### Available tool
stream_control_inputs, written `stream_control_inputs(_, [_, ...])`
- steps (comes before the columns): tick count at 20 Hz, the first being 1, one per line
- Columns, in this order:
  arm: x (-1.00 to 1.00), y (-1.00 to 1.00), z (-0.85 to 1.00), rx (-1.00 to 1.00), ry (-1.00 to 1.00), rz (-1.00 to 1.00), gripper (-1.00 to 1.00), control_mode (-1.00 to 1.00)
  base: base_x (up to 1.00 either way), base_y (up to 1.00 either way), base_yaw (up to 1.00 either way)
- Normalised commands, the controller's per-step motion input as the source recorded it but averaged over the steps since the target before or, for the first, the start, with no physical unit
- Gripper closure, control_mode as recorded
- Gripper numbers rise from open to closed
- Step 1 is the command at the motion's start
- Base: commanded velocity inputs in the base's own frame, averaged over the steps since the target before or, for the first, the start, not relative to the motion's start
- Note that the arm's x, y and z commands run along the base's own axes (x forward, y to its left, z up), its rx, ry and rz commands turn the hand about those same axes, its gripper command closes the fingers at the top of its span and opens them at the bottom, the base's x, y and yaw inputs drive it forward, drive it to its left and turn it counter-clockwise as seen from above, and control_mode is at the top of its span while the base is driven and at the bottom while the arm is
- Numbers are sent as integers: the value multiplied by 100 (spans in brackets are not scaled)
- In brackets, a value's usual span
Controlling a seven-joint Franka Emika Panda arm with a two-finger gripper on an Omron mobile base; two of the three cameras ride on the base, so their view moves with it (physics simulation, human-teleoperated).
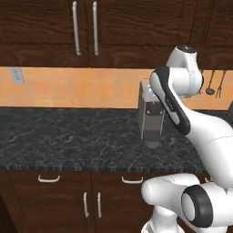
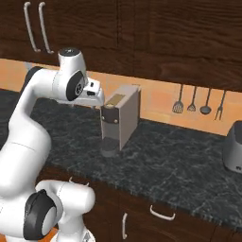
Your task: Navigate to the oven.
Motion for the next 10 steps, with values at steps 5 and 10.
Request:
stream_control_inputs(5, [0, 0, 0, 0, 0, 0, -100, 100, -56, 87, 34])
stream_control_inputs(10, [0, 0, 0, 0, 0, 0, -100, 100, -4, 19, 67])
